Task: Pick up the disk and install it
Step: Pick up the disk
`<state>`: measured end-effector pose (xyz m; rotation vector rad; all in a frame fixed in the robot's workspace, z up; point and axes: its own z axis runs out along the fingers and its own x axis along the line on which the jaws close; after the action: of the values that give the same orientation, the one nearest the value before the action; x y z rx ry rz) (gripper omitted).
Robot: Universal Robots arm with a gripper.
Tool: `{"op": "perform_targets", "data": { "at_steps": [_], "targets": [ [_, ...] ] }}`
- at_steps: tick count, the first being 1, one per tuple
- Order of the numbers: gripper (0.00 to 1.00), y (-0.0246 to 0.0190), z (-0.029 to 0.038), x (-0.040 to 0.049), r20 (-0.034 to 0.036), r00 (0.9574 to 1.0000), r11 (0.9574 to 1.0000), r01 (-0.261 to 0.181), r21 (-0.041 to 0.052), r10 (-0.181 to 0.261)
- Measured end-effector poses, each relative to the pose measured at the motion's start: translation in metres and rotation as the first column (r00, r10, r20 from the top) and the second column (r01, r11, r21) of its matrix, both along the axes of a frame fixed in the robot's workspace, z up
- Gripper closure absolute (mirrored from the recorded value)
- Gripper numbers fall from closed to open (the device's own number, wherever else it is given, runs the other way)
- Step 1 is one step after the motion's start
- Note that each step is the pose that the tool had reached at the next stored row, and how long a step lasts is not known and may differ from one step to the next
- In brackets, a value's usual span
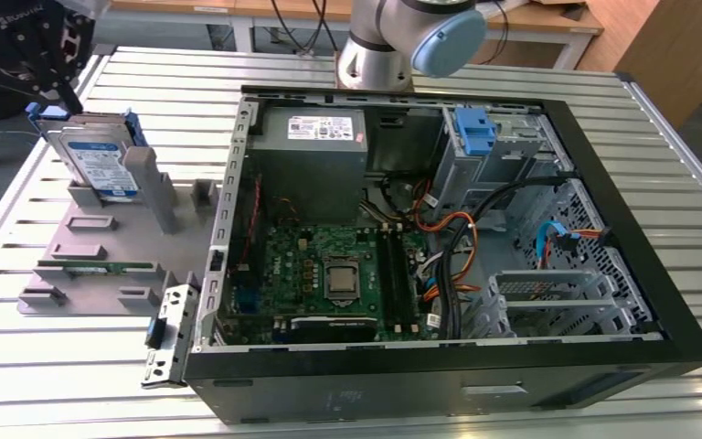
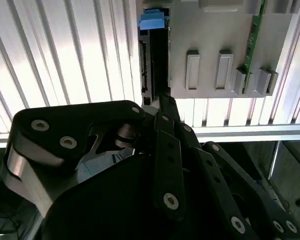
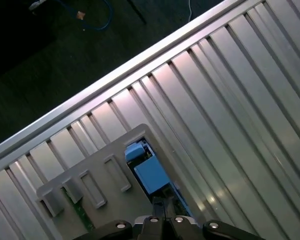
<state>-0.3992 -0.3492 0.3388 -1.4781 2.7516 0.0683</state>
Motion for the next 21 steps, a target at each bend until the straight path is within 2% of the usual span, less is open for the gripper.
{"op": "perform_targets", "data": {
  "at_steps": [4,6,9,11,16,21],
  "targets": [
    [0.89,0.0,-0.0001,0.0,0.0,0.9974,0.9974,-0.072,0.0,0.072],
    [0.89,0.0,-0.0002,0.0,0.0,0.9912,0.9912,-0.132,0.0,0.132],
    [0.89,0.0,-0.0003,0.0,0.0,0.9826,0.9826,-0.186,0.0,0.186],
    [0.89,0.0,-0.0003,0.0,0.0,0.9753,0.9753,-0.221,0.0,0.221],
    [0.89,0.0,-0.0005,0.0,0.0,0.9511,0.9511,-0.309,0.0,0.309],
    [0.89,0.0,-0.0007,0.0,0.0,0.9193,0.9193,-0.394,0.0001,0.394]
  ]
}}
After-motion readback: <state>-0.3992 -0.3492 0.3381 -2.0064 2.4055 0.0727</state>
